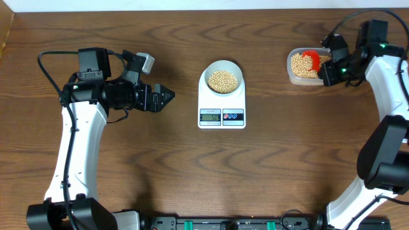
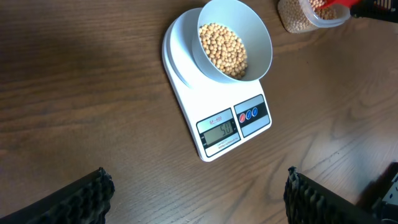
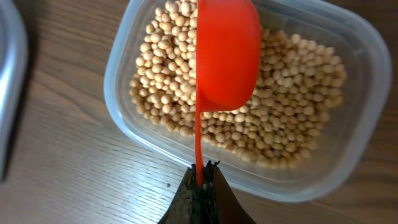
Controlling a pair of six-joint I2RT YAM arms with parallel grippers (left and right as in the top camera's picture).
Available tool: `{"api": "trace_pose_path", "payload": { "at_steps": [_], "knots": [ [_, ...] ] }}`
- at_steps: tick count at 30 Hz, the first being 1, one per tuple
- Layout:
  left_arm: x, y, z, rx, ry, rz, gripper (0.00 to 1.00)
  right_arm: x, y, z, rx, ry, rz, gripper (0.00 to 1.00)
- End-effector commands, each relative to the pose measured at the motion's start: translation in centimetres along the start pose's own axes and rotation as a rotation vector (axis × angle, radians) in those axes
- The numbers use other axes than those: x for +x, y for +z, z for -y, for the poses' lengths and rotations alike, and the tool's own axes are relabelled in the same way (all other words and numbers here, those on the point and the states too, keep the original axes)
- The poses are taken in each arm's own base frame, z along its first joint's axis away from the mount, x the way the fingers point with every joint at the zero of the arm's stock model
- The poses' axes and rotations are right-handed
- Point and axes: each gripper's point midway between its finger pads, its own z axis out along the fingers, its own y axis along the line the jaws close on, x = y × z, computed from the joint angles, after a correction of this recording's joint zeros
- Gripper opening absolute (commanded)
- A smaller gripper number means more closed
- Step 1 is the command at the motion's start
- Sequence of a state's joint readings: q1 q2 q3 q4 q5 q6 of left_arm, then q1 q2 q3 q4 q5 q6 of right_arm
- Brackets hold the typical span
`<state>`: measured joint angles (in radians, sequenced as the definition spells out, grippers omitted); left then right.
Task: Scoop item into bowl and weigh 50g on scale
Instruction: 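Move the red scoop back over the soybean tub with the right gripper, then lift the red scoop up and away from the tub with the right gripper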
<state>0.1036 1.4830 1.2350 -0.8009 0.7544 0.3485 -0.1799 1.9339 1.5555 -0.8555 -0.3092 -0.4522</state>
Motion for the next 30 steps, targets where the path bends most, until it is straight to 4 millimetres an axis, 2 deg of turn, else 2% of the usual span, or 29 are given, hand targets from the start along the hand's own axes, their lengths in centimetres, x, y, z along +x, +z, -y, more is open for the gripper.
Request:
{"api": "trace_pose_path", "payload": {
  "at_steps": [1, 6, 9, 19, 26, 27, 30],
  "knots": [
    [-0.7, -0.8, 0.5, 0.002, 0.035, 0.029, 0.90, -0.6, -3.3, 1.4, 0.176, -0.025, 0.005, 0.01],
    [-0.7, -0.8, 0.5, 0.002, 0.035, 0.029, 0.90, -1.0, -6.1, 2.1, 0.272, -0.034, 0.024, 0.01],
    [-0.7, -0.8, 0.5, 0.002, 0.035, 0.029, 0.90, -0.4, -6.8, 2.7, 0.336, -0.036, -0.010, 0.01],
    [-0.7, -0.8, 0.5, 0.002, 0.035, 0.029, 0.90, -0.9, -5.9, 0.4, 0.317, -0.088, -0.031, 0.01],
    [-0.7, -0.8, 0.5, 0.002, 0.035, 0.029, 0.90, -0.9, -6.0, 0.6, 0.381, -0.054, -0.046, 0.01],
    [-0.7, -0.8, 0.5, 0.002, 0.035, 0.029, 0.90, -1.0, -5.9, 0.5, 0.373, -0.028, -0.035, 0.01],
    [-0.7, -0.8, 0.5, 0.002, 0.035, 0.029, 0.90, -1.8, -5.5, -1.3, 0.202, 0.054, 0.043, 0.01]
  ]
}}
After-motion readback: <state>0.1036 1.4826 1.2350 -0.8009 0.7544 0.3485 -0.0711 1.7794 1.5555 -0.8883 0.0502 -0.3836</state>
